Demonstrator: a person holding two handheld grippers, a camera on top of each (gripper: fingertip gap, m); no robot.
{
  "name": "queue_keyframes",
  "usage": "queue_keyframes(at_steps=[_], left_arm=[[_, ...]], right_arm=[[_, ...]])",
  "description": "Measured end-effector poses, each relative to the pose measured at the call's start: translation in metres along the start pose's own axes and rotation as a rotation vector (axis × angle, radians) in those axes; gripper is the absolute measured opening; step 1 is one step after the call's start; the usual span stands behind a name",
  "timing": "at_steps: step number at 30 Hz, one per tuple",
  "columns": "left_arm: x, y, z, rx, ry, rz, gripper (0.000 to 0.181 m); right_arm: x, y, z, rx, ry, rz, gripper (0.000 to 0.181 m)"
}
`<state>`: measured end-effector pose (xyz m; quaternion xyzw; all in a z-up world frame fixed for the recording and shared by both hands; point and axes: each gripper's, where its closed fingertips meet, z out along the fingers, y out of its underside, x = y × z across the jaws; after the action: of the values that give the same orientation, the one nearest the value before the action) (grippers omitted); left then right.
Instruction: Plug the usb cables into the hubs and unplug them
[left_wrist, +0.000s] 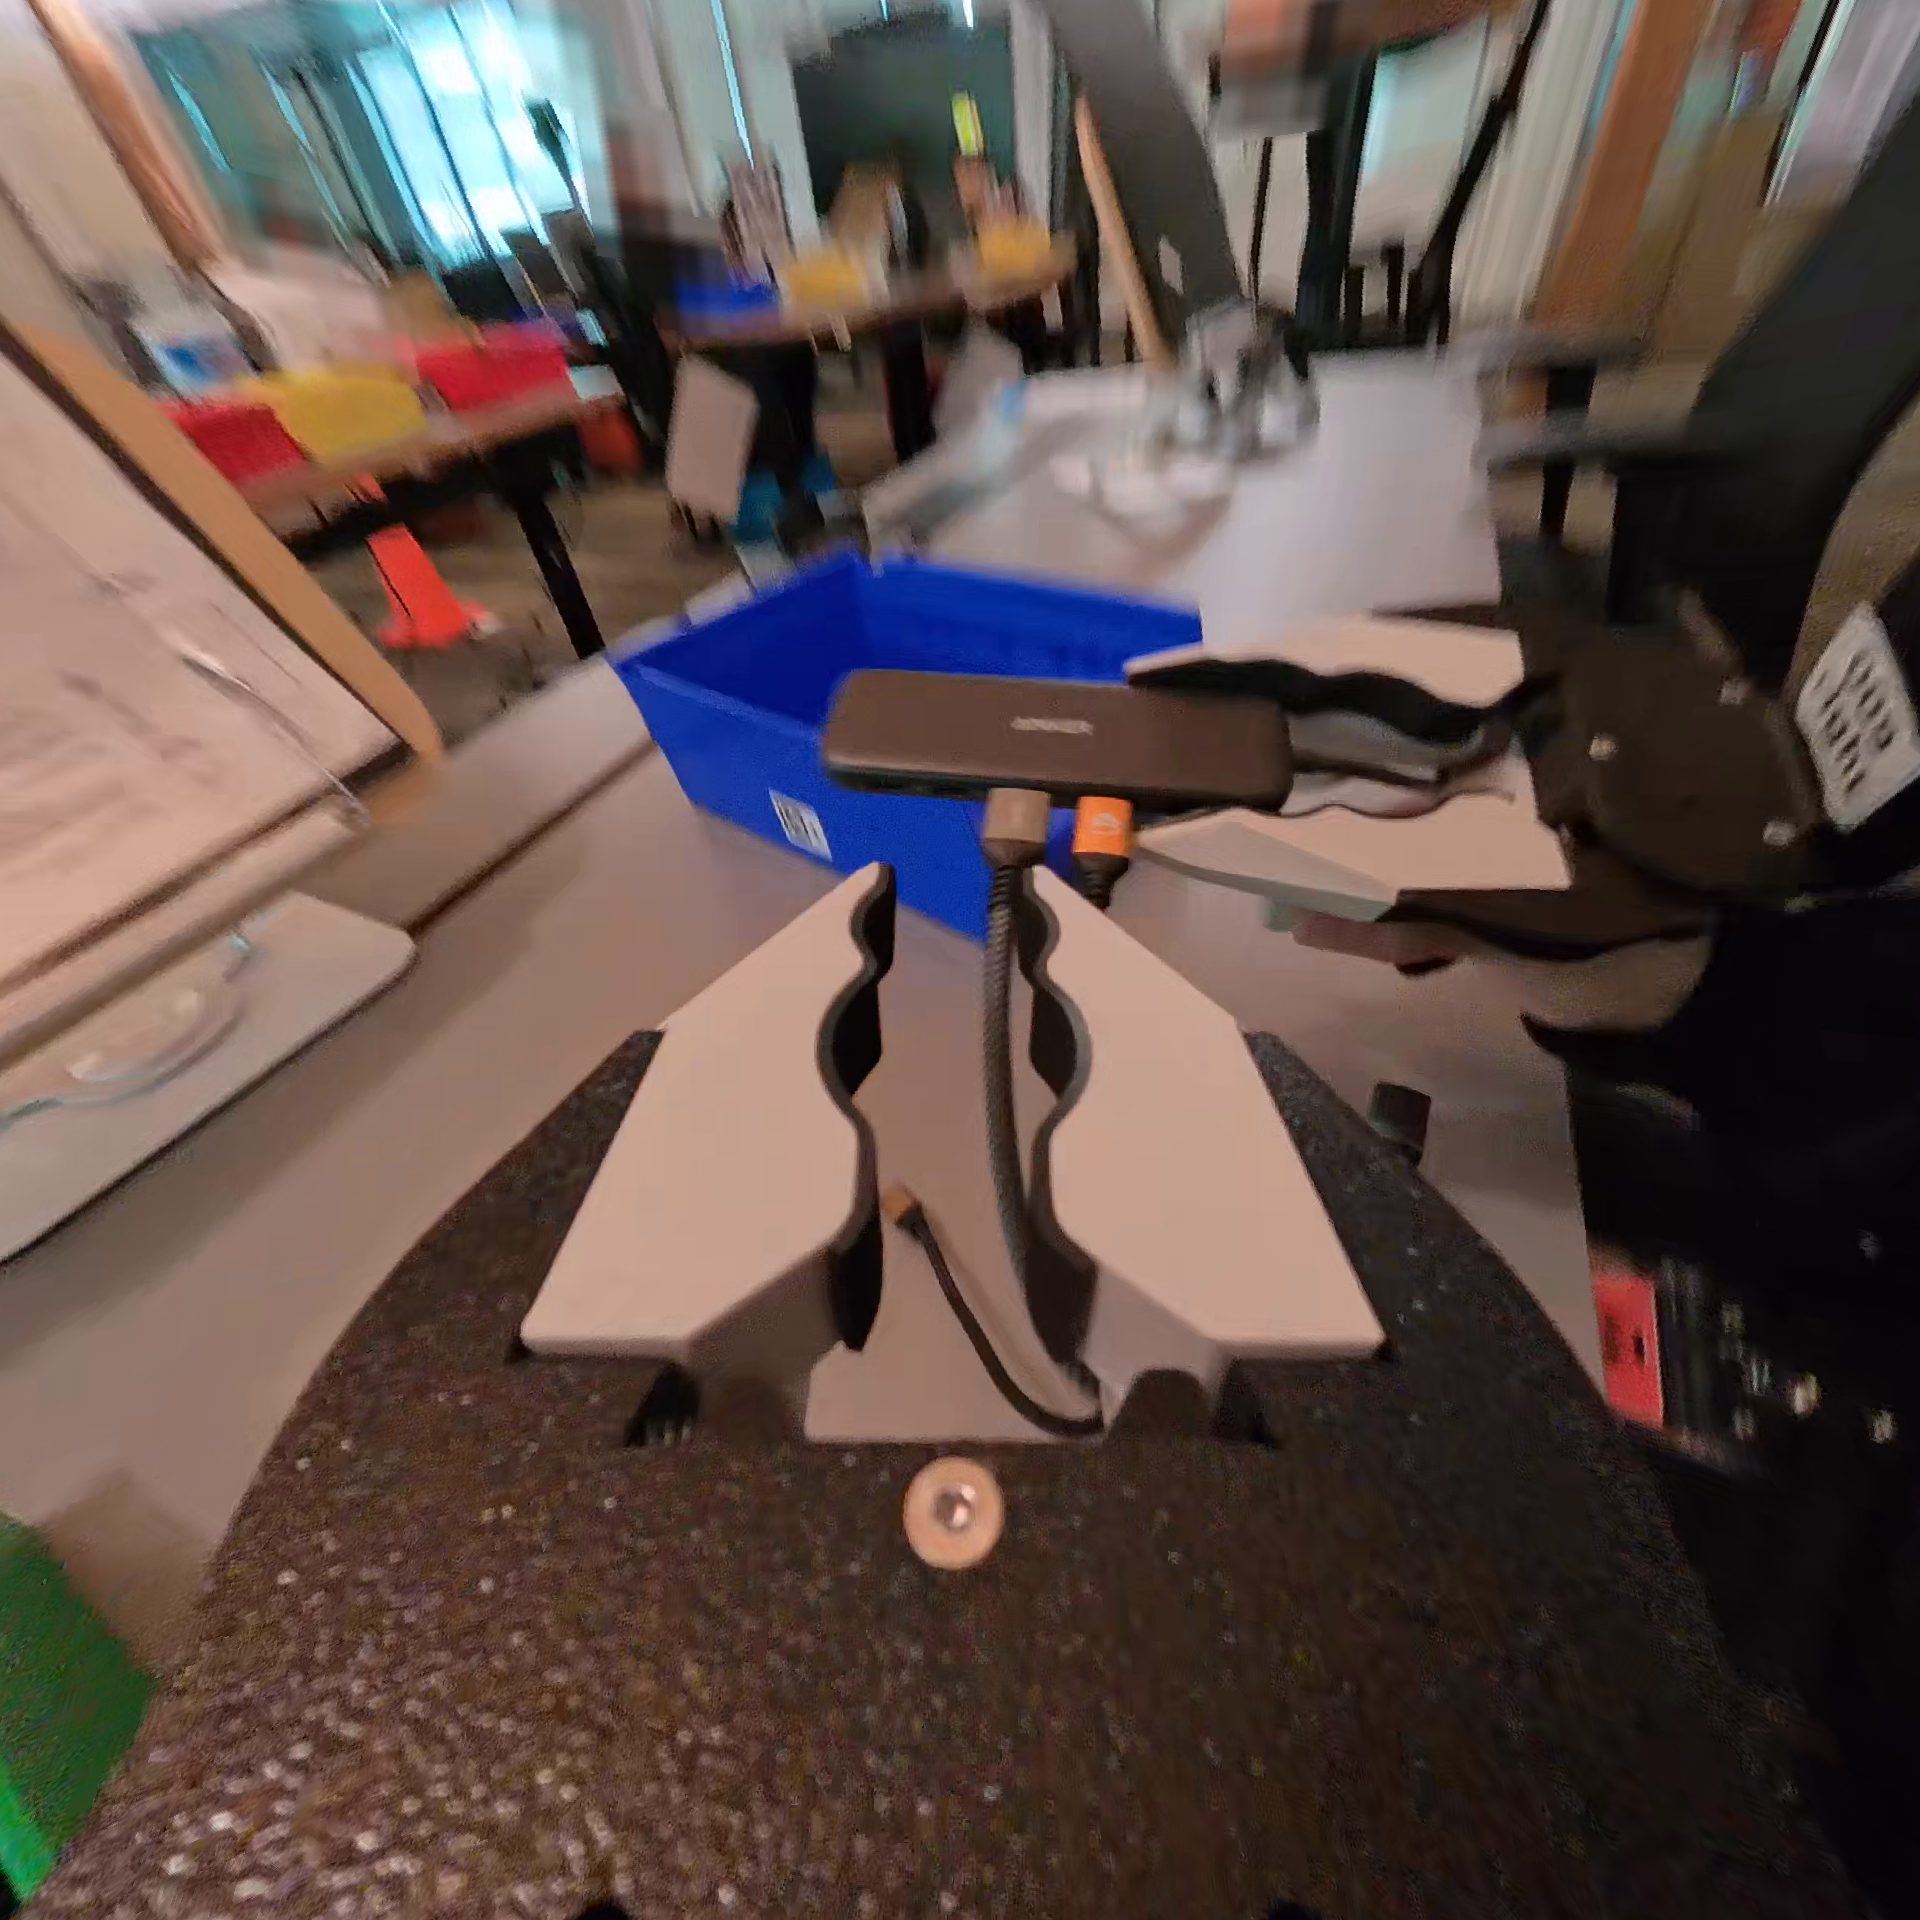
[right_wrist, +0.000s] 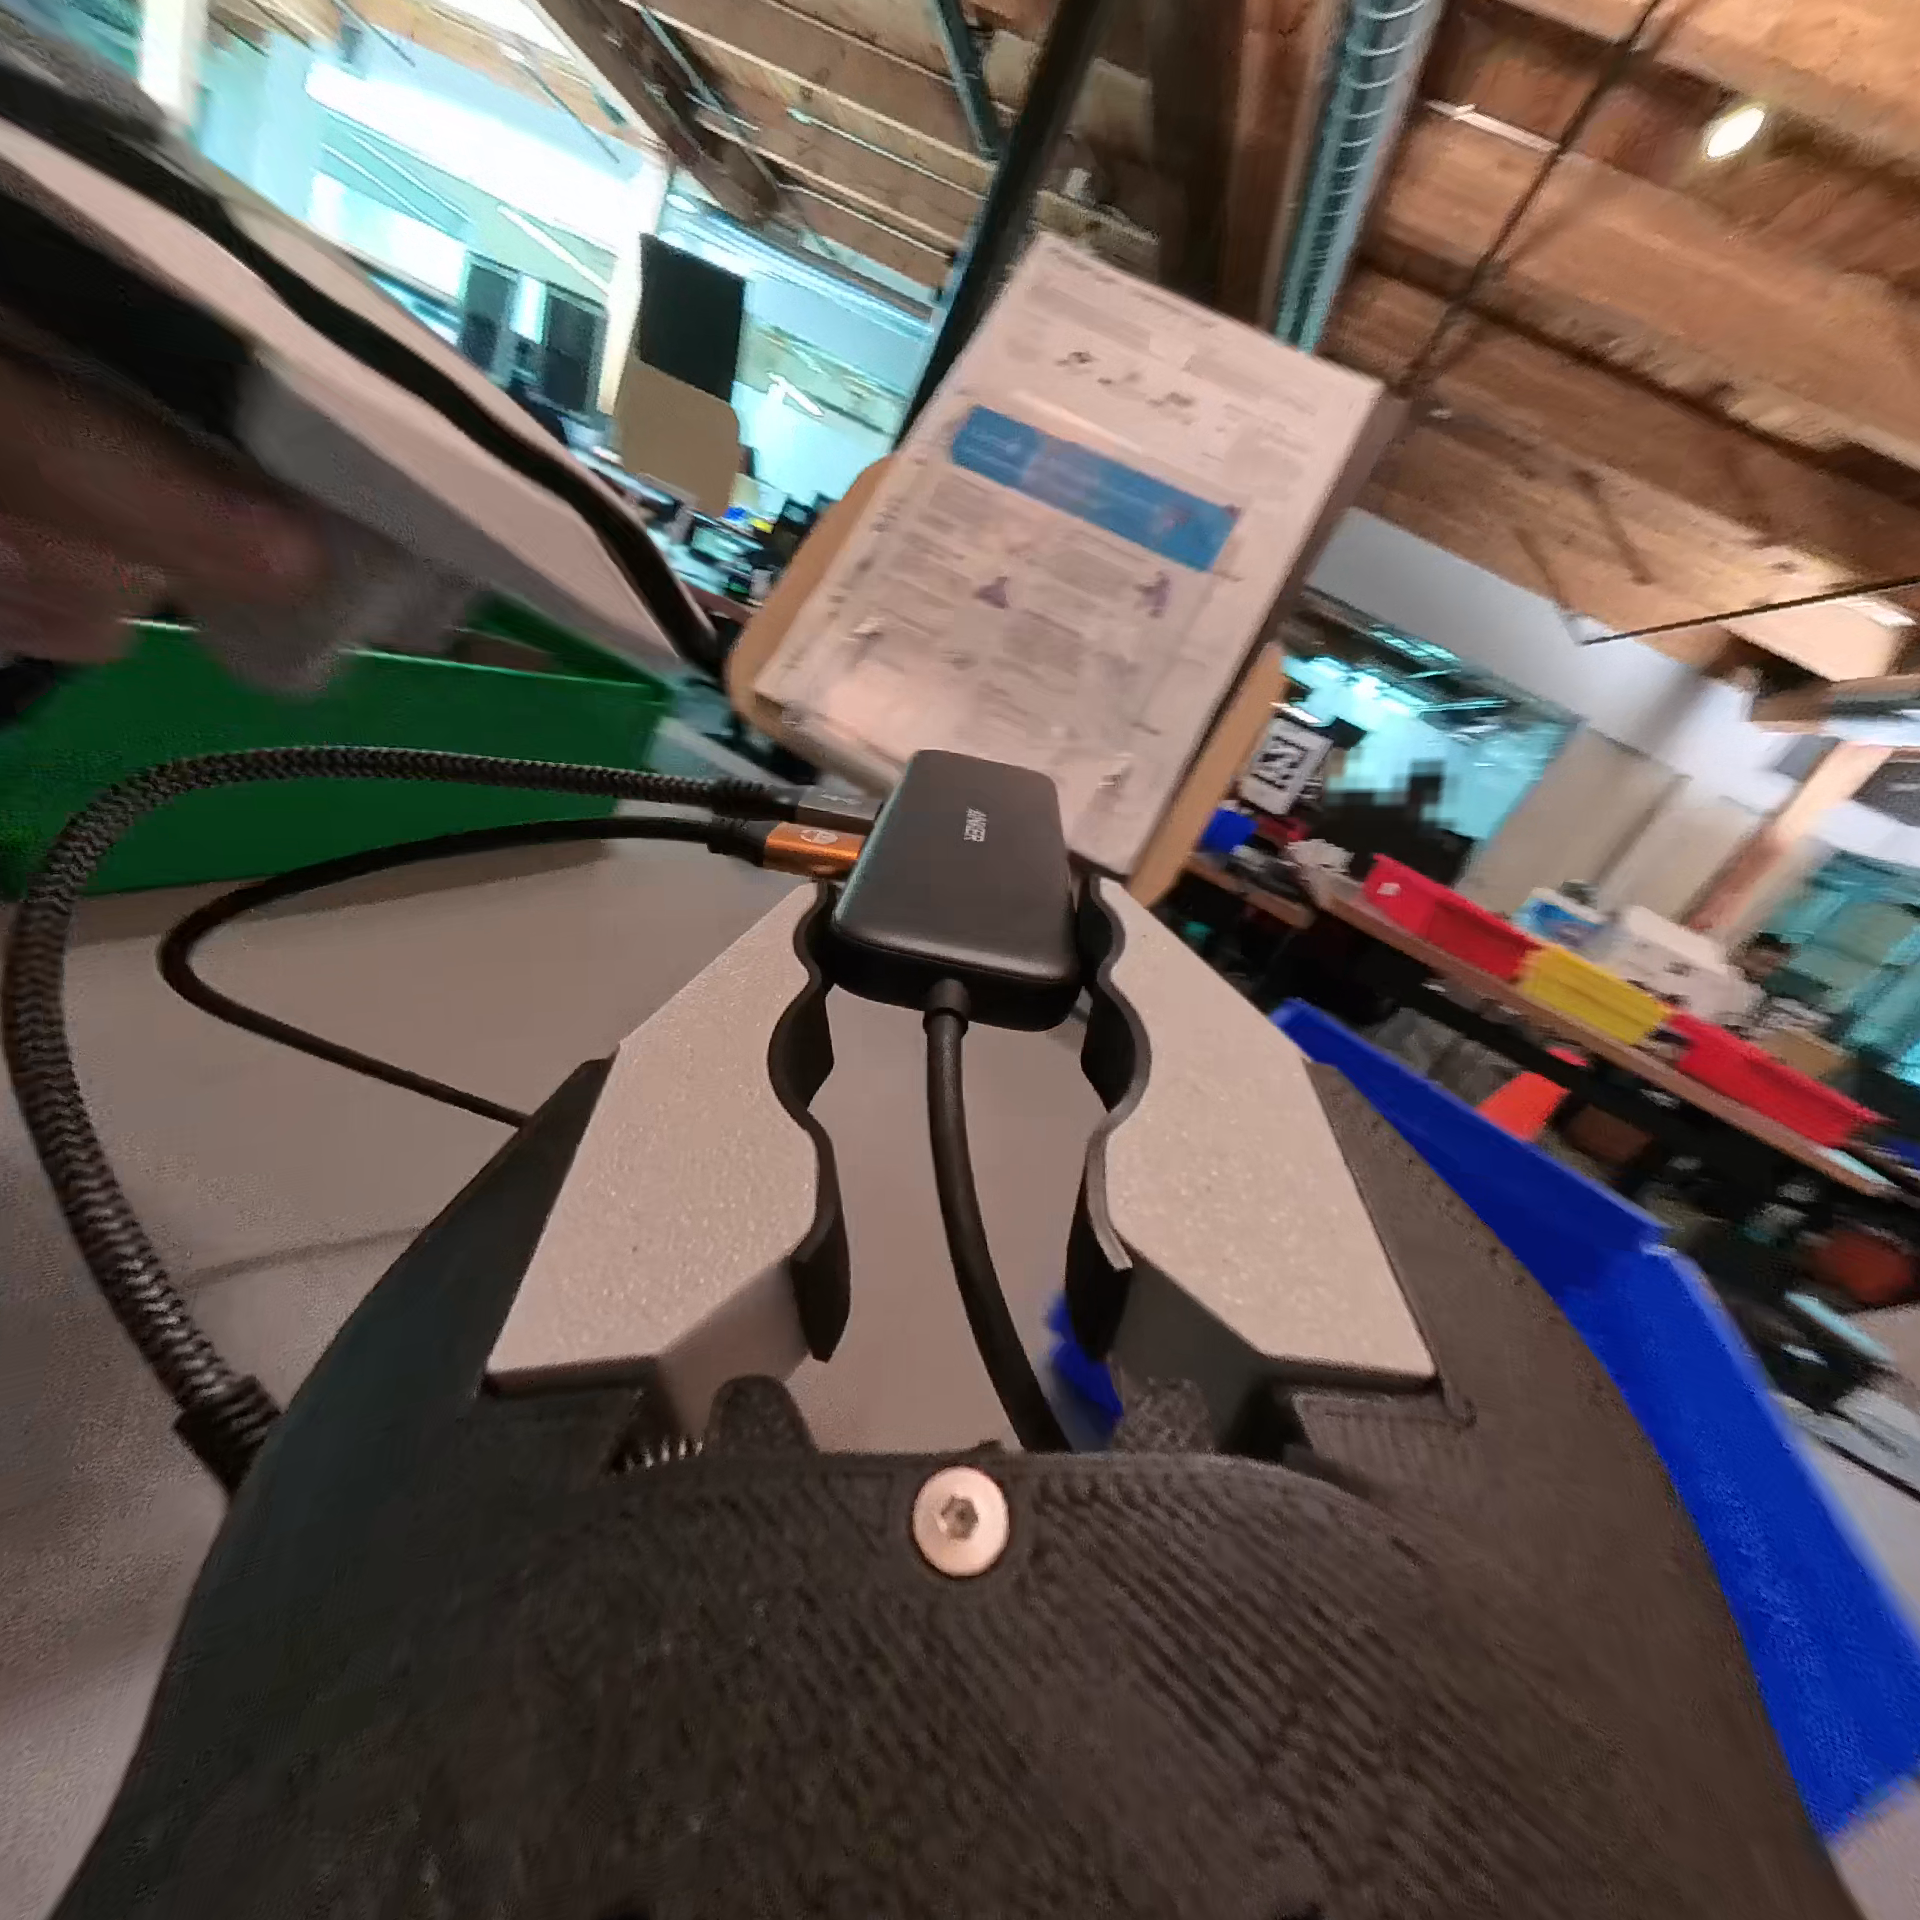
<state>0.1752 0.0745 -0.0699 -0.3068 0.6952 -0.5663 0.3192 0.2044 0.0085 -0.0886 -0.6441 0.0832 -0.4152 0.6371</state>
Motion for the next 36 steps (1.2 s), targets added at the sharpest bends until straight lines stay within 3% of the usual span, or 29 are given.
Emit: queue_keyframes(at_steps=[3,8,11,14,19,24,26,30,36], left_arm=[[-0.028,-0.022,-0.027,0.121,-0.094,-0.03,0.024],[-0.058,-0.004,-0.042,0.033,-0.153,-0.051,0.025],[-0.06,0.001,-0.041,0.007,-0.141,-0.056,0.026],[-0.06,0.007,-0.04,-0.027,-0.132,-0.026,0.029],[-0.07,0.021,-0.04,-0.083,-0.16,0.0,0.03],[-0.076,0.031,-0.038,-0.099,-0.136,-0.05,0.03],[-0.078,0.036,-0.037,-0.115,-0.136,-0.057,0.031],[-0.083,0.044,-0.037,-0.139,-0.143,-0.067,0.032],[-0.09,0.054,-0.04,-0.163,-0.144,-0.089,0.033]], right_arm=[[0.054,-0.018,-0.01,0.004,0.136,-0.022,0.045],[0.15,-0.077,-0.019,0.096,0.297,0.045,0.045],[0.204,-0.103,-0.01,0.032,0.395,-0.088,0.045],[0.253,-0.108,0.008,-0.104,0.482,-0.323,0.046],[0.287,-0.048,0.054,-0.507,0.403,-0.857,0.045],[0.268,0.039,0.091,-0.767,0.129,-1.116,0.045],[0.255,0.059,0.105,-0.784,0.07,-1.111,0.045],[0.218,0.098,0.127,-0.748,-0.076,-0.807,0.045],[0.21,0.171,0.117,-0.93,-0.148,-0.843,0.046]])
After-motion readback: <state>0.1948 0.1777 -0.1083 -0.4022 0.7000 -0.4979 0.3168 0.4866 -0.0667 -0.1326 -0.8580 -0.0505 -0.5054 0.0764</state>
